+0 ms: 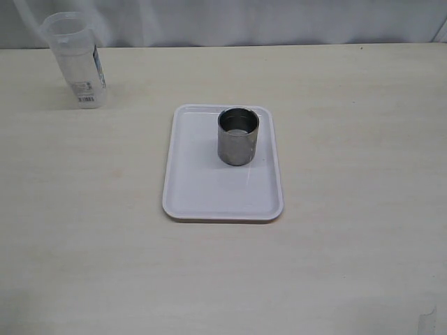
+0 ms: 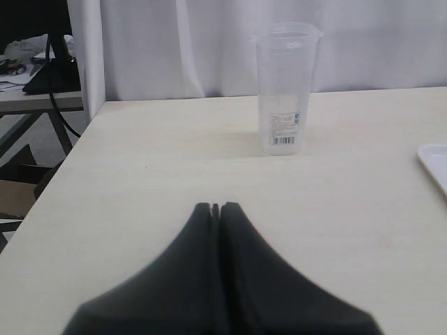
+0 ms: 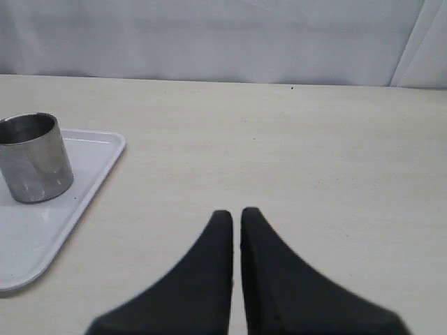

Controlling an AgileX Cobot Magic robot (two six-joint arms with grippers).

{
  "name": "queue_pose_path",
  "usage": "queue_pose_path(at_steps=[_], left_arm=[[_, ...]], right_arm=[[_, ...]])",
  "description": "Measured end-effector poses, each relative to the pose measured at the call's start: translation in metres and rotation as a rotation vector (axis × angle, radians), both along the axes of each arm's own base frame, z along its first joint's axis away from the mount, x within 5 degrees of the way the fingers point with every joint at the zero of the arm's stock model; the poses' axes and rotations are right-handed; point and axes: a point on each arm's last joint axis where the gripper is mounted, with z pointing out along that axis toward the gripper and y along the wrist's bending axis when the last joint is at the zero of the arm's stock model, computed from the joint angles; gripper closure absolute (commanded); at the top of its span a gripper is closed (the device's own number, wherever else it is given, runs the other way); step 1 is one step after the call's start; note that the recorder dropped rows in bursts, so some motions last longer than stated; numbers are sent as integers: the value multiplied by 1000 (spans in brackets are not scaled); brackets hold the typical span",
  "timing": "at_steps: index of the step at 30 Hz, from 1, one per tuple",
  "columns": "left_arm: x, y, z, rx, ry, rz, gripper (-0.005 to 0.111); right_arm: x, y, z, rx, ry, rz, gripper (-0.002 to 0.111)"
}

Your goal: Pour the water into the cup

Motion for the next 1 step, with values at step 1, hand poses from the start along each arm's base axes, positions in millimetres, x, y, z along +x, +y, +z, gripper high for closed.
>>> queue_pose_path(at_steps=[1], left_arm=[[0,0,0,0,0,0,107]], right_arm=[[0,0,0,0,0,0,104]])
